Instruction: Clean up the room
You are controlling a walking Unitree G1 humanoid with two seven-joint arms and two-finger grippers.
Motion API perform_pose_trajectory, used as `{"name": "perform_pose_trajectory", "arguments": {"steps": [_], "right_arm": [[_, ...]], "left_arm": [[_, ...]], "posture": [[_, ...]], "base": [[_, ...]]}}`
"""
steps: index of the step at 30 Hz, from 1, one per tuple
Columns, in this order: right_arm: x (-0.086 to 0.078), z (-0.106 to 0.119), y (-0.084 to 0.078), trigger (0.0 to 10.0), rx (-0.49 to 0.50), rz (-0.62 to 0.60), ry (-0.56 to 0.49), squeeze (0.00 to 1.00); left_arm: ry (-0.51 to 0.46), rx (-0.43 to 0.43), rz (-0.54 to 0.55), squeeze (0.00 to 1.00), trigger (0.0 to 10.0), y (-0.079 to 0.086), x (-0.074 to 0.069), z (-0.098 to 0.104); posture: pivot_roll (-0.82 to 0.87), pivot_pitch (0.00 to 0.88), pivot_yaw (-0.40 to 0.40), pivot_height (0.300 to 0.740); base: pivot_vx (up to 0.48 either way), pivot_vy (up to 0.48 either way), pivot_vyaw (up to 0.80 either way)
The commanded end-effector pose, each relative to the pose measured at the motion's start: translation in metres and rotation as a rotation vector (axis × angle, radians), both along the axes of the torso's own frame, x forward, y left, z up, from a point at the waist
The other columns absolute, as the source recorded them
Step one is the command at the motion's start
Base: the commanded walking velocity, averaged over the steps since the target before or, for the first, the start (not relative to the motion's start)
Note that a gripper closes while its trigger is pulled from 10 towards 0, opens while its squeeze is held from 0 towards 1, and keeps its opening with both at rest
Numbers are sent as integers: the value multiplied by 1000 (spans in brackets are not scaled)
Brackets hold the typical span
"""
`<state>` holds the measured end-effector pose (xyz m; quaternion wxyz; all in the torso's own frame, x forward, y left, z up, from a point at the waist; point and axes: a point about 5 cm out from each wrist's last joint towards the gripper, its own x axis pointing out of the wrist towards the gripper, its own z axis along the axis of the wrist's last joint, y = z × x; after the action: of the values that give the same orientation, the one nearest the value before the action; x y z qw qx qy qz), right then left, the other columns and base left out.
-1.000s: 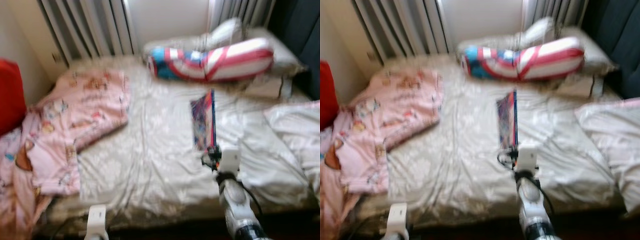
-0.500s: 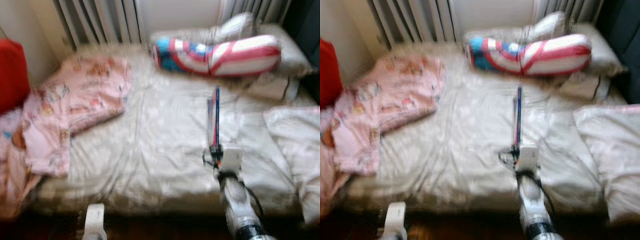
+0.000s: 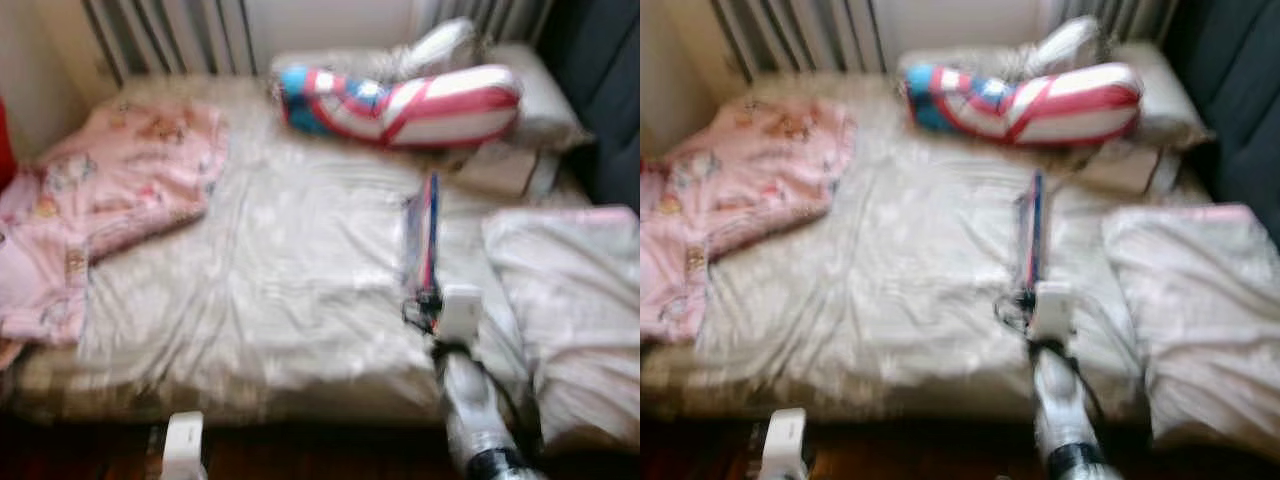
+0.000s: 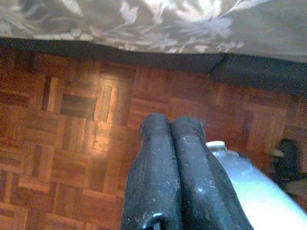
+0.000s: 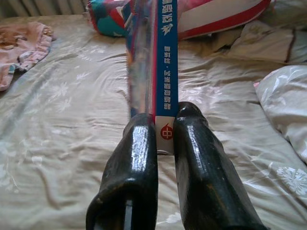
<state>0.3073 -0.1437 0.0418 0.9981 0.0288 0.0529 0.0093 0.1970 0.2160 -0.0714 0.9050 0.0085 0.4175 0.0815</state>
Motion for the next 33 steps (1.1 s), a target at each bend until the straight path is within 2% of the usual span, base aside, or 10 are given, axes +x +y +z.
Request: {"name": "perform_pose_trajectory", "arguments": {"steps": [1, 15, 18, 23, 33], "right_arm": [[3, 8, -3, 10000, -6, -1, -41, 0], [3, 6, -4, 10000, 5, -18, -26, 0], [3, 3, -5, 10000, -5, -23, 5, 0], [3, 1, -3, 10000, -4, -16, 18, 0], [3, 1, -2, 10000, -4, -9, 19, 0]], "left_arm": [[34, -9, -1, 0, 10000, -3, -7, -5], [31, -23, -5, 0, 10000, -4, -7, -5], [38, -21, -6, 0, 10000, -4, -9, -6], [41, -24, -10, 0, 10000, -5, -10, -7], [46, -27, -17, 0, 10000, -7, -12, -8]], "posture": [[-90, 97, 20, 740], [-89, 100, 18, 740], [-89, 102, 17, 740], [-88, 101, 16, 740], [-82, 99, 12, 740]], "base": [[0, 0, 0], [0, 0, 0], [0, 0, 0], [0, 0, -739], [0, 0, 0]]}}
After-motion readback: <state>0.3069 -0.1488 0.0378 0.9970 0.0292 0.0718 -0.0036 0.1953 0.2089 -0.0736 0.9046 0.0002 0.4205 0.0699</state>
